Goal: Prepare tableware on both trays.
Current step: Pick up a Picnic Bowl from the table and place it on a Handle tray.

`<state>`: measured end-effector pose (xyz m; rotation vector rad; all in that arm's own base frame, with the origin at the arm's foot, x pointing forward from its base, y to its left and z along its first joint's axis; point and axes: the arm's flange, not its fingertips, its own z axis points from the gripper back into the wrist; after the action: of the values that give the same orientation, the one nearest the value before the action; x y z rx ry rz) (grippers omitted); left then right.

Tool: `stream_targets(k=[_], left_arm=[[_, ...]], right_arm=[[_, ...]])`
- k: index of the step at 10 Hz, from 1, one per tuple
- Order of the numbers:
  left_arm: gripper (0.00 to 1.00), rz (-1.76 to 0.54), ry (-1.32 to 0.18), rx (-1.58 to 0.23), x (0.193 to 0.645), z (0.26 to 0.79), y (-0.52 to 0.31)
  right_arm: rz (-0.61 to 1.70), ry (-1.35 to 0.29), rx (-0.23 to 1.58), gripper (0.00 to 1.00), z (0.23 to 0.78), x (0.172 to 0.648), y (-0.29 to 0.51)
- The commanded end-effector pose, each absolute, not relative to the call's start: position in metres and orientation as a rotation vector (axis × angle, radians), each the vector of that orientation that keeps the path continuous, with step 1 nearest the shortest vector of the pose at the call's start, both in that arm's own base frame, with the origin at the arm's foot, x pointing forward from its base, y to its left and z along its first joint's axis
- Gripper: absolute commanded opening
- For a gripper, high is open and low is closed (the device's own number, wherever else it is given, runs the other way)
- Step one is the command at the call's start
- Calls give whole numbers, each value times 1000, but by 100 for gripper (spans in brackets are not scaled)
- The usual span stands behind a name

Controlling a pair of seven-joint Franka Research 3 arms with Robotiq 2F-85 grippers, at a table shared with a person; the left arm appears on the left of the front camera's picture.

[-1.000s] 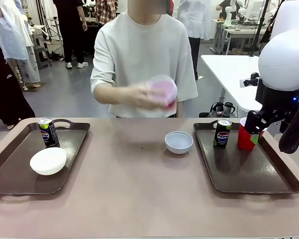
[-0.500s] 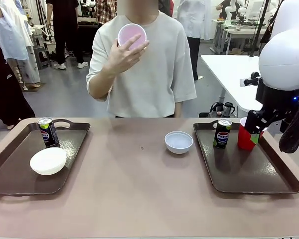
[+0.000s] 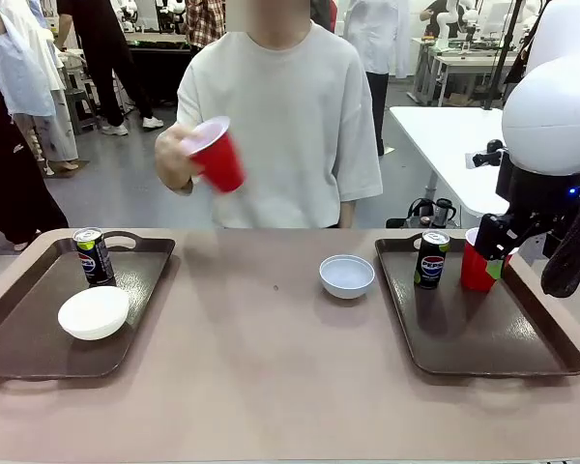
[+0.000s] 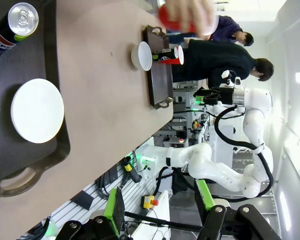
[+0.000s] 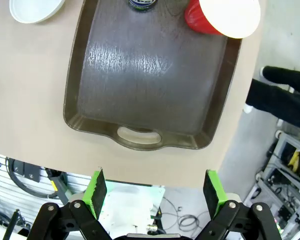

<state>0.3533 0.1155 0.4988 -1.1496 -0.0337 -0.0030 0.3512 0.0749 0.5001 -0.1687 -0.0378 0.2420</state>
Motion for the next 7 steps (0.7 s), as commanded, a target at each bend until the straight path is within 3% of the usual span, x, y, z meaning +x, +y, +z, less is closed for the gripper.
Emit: stream_targets(k=[1, 5, 7], left_arm=[[76, -20, -50, -1162, 351, 498, 116], [76, -20, -50, -1162, 351, 498, 116], [76, -20, -50, -1162, 351, 498, 116]], right_arm=[[220, -36, -128, 100, 495, 379, 96], [21, -17, -26, 100, 475, 486, 175], [-27, -28, 6, 100, 458, 518, 201]])
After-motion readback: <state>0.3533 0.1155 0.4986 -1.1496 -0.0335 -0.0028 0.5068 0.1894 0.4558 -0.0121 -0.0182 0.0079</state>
